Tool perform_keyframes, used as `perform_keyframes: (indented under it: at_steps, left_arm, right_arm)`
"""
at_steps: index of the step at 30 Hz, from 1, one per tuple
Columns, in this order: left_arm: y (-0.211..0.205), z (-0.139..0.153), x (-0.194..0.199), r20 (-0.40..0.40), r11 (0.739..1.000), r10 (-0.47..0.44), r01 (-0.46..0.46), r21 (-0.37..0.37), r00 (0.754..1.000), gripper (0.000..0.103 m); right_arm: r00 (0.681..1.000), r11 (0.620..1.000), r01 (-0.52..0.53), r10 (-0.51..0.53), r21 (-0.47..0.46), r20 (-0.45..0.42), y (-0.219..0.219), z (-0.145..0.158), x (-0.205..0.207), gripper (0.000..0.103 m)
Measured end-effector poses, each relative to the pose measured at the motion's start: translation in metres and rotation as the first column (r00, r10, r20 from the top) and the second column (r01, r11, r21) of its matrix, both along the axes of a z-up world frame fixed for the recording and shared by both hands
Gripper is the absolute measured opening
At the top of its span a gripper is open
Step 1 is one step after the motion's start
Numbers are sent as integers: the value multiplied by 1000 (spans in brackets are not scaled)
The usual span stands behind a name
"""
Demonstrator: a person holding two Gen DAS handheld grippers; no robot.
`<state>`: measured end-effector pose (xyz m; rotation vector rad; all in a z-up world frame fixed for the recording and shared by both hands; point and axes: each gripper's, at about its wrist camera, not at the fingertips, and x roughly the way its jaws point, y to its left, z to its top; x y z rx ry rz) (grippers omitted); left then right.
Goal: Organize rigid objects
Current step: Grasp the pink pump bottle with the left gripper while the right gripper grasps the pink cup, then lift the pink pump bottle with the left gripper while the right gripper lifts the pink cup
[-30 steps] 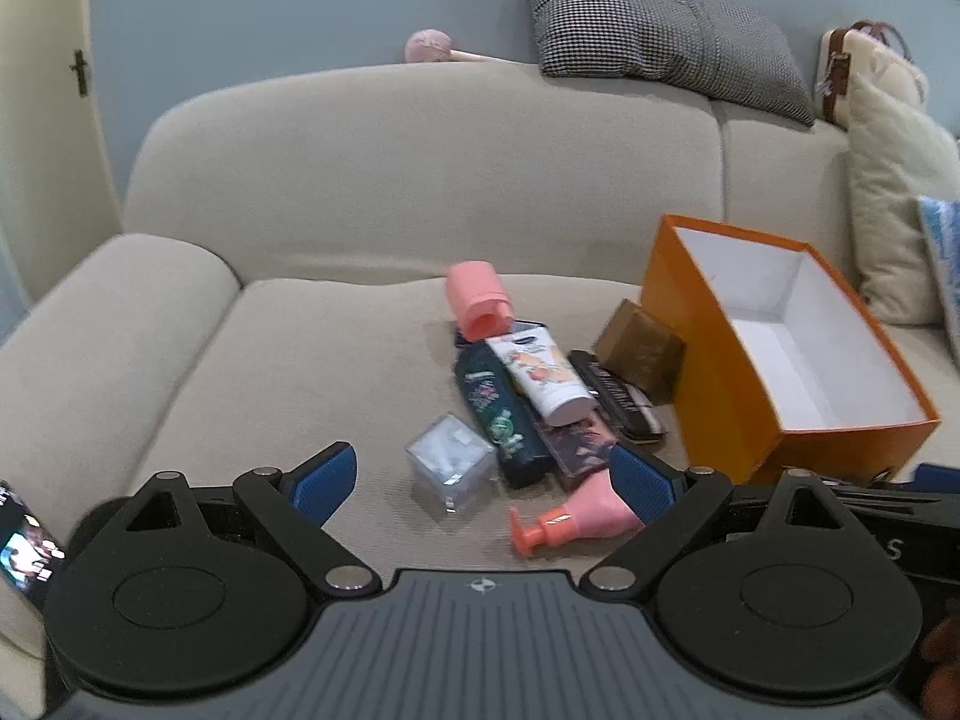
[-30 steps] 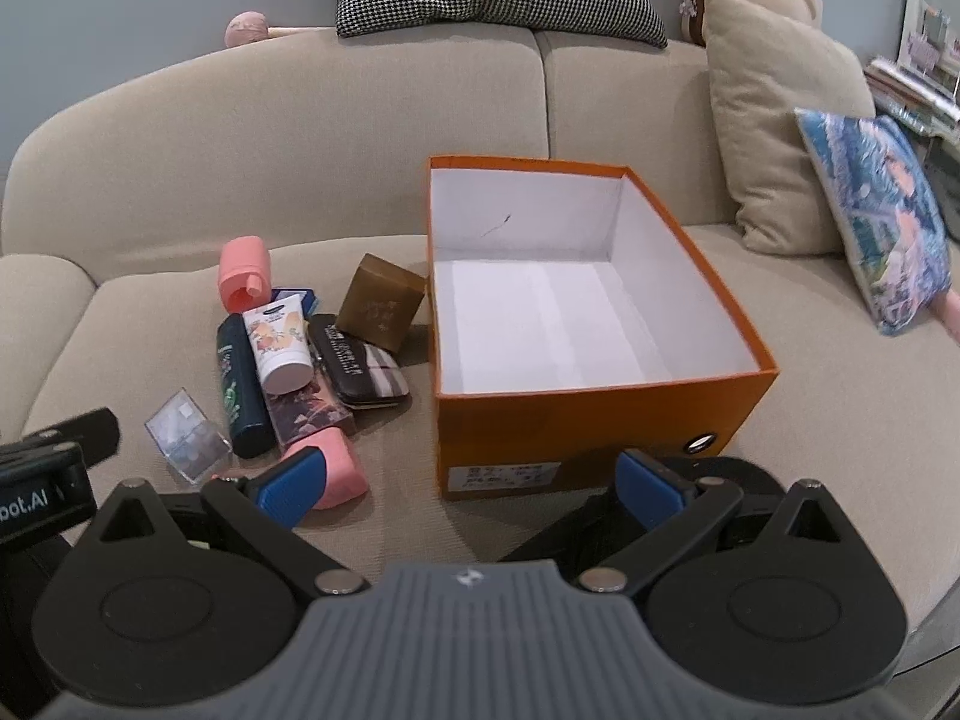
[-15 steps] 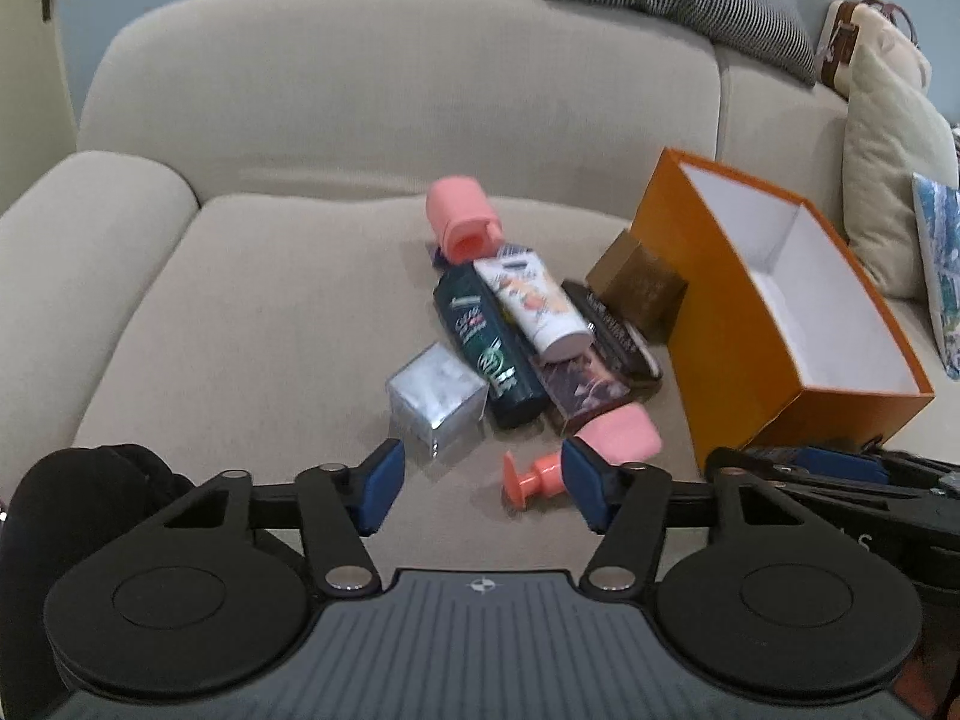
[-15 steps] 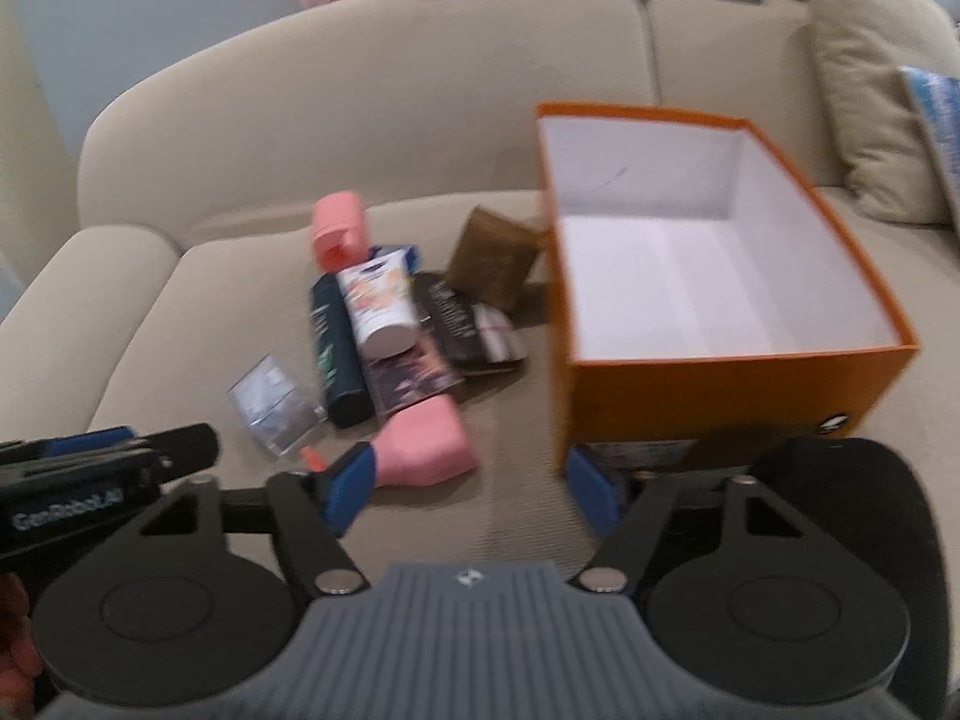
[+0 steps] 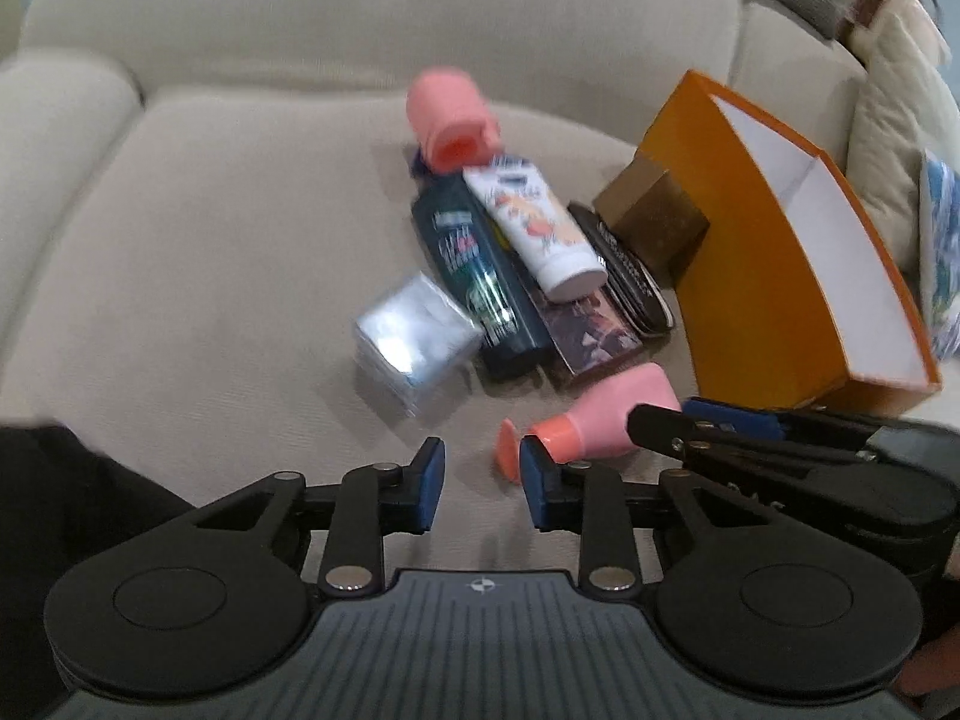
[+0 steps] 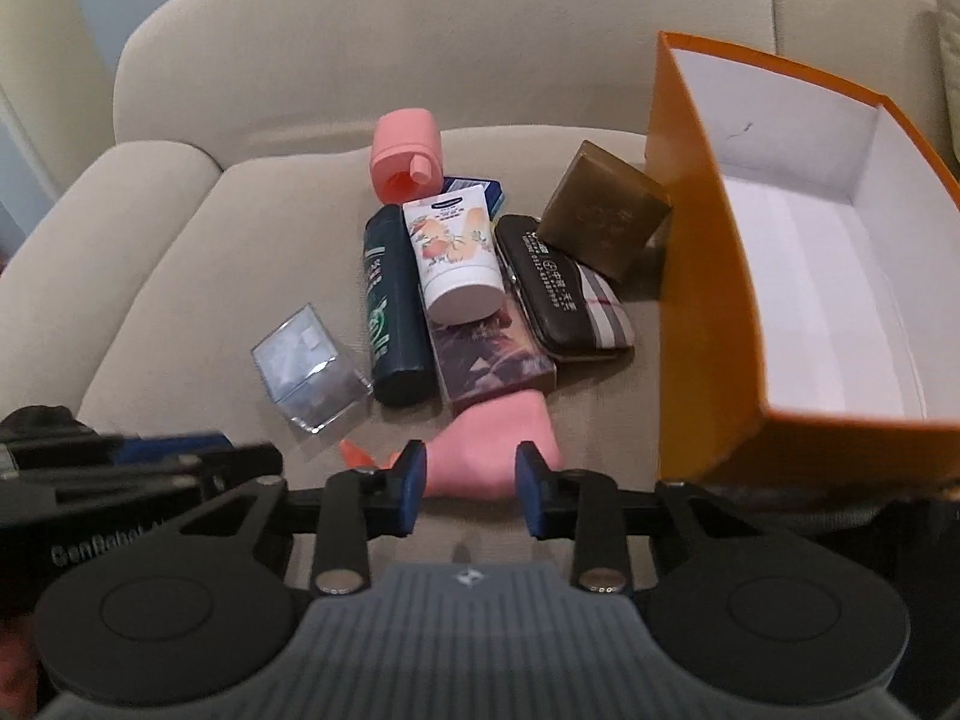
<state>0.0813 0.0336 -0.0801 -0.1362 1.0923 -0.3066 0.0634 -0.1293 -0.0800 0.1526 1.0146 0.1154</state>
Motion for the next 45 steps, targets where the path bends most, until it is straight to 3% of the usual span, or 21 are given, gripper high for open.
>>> perform_keyframes:
  at_steps: [2, 8, 14, 16, 19, 26, 37, 40, 45]
  left_arm:
    - [-1, -10, 7, -47, 999, 20, -22, -41, 999, 35]
    - [-11, -33, 21, -93, 998, 32, -36, -44, 995, 35]
    - [-14, -43, 29, -85, 997, 42, -47, -63, 996, 33]
    - [-15, -43, 29, -68, 997, 48, -52, -53, 997, 9]
    - [-16, -38, 27, -37, 998, 42, -44, -55, 998, 8]
    - [-23, -2, 17, 156, 997, -16, 4, 78, 988, 11]
    - [-17, 51, 31, 370, 968, -123, 29, 249, 921, 10]
    - [-11, 57, 46, 404, 940, -186, 42, 339, 896, 10]
    - [-4, 46, 76, 412, 848, -312, 55, 528, 856, 10]
  right_arm:
    - [1000, 1000, -4, 3, -20, -26, 1, -6, 6, 25]
    - [1000, 998, -7, 6, -67, -17, -3, -12, 8, 22]
    - [1000, 994, -2, 1, -105, -11, -5, -17, 11, 23]
    - [1000, 995, -1, 1, -103, -8, -5, -18, 12, 23]
    - [1000, 994, -15, 16, -113, 6, -2, -15, 12, 24]
    - [999, 996, -33, 36, -85, 33, 2, -7, 17, 24]
    - [984, 995, -94, 99, -35, 150, 13, 39, 39, 24]
    - [982, 994, -104, 106, -19, 157, 16, 43, 57, 24]
    - [989, 997, -68, 62, 41, 135, 17, 31, 102, 25]
